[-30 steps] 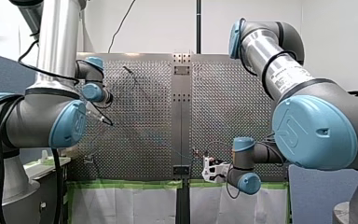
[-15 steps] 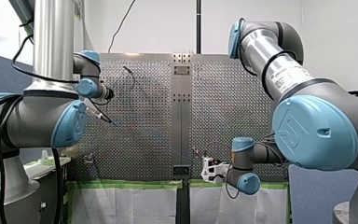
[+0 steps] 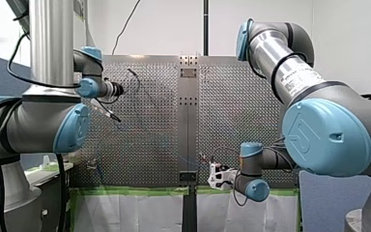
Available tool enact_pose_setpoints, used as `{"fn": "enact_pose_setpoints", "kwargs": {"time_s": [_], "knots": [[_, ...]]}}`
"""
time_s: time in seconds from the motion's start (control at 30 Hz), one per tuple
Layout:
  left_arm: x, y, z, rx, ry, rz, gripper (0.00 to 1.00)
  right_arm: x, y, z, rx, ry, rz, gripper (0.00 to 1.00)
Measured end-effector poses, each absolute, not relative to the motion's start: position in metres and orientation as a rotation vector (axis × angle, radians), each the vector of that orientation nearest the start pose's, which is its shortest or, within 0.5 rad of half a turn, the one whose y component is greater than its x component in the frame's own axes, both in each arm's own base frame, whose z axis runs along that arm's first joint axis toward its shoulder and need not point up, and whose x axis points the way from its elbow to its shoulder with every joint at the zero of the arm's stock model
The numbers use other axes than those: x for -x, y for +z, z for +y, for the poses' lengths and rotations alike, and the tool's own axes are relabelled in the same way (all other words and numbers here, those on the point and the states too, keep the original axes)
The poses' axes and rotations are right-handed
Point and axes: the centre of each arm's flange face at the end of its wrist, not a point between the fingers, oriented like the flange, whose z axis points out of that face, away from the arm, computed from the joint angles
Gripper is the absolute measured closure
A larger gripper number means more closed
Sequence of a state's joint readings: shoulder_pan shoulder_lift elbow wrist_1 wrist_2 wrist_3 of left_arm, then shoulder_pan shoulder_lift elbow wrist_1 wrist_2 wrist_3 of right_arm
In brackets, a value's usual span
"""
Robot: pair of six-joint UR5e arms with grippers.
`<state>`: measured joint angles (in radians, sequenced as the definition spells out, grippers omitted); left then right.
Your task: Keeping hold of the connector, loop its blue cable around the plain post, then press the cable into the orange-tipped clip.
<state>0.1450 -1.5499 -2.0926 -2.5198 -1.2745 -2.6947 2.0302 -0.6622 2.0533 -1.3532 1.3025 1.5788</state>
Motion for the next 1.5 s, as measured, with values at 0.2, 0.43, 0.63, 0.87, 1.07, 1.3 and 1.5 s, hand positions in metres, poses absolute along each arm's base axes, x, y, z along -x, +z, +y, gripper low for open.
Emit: {"fn": "enact_pose_setpoints", "kwargs": {"time_s": [0.2,0.43,0.63,0.87,1.07,1.3,1.5], "knots": [[-0.45,0.327,-0.101,0.651,-1.0,1.385,0.0,-0.364,-0.065,-0.375,-1.756,1.706,-0.806,1.0],[-0.438,0.357,-0.097,0.63,-0.936,1.36,0.0,-0.365,-0.065,-0.377,-1.757,1.707,-0.807,1.0],[-0.432,0.396,-0.096,0.58,-0.892,1.323,0.0,-0.367,-0.065,-0.378,-1.772,1.698,-0.811,1.0],[-0.42,0.449,-0.098,0.495,-0.84,1.276,0.0,-0.368,-0.066,-0.377,-1.776,1.694,-0.814,1.0],[-0.402,0.499,-0.1,0.438,-0.774,1.218,0.0,-0.367,-0.066,-0.377,-1.775,1.685,-0.819,1.0],[-0.405,0.518,-0.109,0.434,-0.708,1.234,0.0,-0.367,-0.066,-0.377,-1.779,1.675,-0.809,1.0],[-0.416,0.521,-0.125,0.431,-0.664,1.281,0.0,-0.367,-0.067,-0.377,-1.782,1.668,-0.809,1.0]]}}
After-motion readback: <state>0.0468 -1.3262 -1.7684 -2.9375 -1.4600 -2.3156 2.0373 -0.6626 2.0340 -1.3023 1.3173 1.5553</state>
